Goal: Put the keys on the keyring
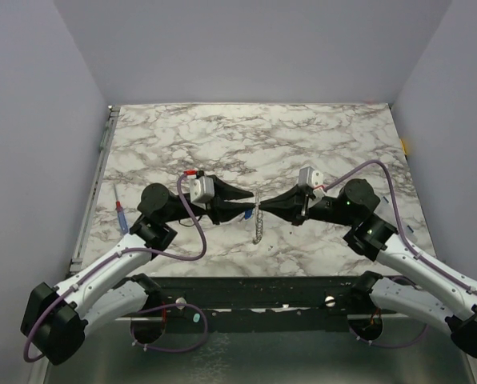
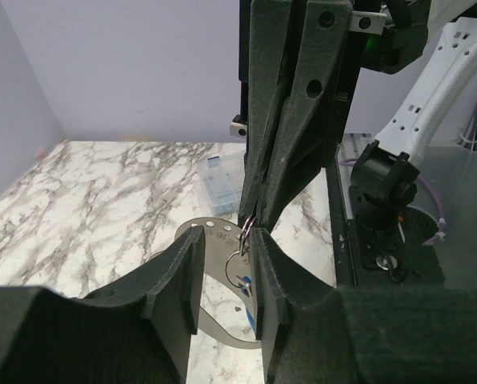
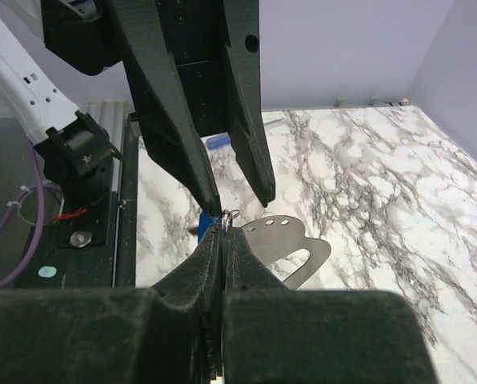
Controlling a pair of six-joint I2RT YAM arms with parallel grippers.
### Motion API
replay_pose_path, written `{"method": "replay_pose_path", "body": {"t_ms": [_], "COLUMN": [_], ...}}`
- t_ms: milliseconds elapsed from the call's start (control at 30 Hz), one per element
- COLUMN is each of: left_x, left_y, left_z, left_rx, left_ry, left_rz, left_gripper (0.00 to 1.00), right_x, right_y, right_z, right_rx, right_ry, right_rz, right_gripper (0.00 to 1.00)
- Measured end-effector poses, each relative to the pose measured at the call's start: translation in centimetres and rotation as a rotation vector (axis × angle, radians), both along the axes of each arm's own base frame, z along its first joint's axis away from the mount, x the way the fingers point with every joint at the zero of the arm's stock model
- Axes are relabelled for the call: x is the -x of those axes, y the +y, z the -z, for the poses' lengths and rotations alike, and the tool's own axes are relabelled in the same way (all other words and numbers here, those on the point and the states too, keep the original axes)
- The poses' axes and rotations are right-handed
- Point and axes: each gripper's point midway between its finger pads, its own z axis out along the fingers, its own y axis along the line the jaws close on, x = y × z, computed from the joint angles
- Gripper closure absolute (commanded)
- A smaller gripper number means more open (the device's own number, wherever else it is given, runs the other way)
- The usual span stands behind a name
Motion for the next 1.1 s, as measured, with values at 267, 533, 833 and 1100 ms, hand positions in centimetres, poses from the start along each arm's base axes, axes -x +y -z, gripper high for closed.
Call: {"method": "replay_pose_path", "body": {"t_ms": [267,533,833,1100], "left_x": [0.0,0.3,0.7,0.9], "left_y": [-0.4,-0.5,-0.8,-0.6], "left_z": [0.3,0.4,0.7,0.4], "left_rx": [0.003,0.0,-0.005,0.008], "left_ry": [0.03,0.042,0.063,0.058], "left_rz": [0.023,0.044,0.082,0.098], "left_gripper": [0.67,0.69,1.0,1.0], "right_x": [0.1,0.1,0.2,0.2], "right_y": [0.1,0.1,0.3,0.6], "right_z": [0.1,-0.2,-0.7,-0.9], "right_rx": [0.002,-0.002,-0.016,-0.028], "right_ry": [0.001,-0.004,-0.012,-0.009], "right_rz": [-0.01,-0.01,-0.023,-0.035], "right_gripper": [0.99,0.99,0.99,0.97]}}
